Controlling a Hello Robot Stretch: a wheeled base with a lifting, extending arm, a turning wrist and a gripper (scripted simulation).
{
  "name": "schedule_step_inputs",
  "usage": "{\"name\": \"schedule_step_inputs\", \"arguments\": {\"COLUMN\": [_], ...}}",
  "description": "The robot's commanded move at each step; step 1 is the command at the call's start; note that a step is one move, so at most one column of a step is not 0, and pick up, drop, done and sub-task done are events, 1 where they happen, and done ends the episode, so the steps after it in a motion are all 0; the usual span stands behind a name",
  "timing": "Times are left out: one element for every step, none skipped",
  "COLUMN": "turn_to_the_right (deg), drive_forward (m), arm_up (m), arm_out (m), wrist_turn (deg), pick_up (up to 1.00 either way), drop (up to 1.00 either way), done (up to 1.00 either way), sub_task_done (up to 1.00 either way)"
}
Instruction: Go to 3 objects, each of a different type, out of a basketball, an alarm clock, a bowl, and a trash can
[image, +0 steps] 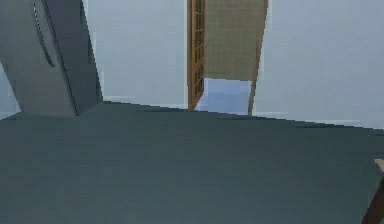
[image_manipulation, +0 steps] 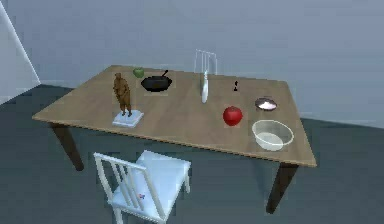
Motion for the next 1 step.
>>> {"name": "schedule_step_inputs", "arguments": {"turn_to_the_right": [12.0], "drive_forward": [0.00], "arm_up": [0.00], "arm_out": [0.00], "wrist_turn": [0.0], "pick_up": [0.00], "drop": [0.00], "done": [0.00], "sub_task_done": [0.00]}}
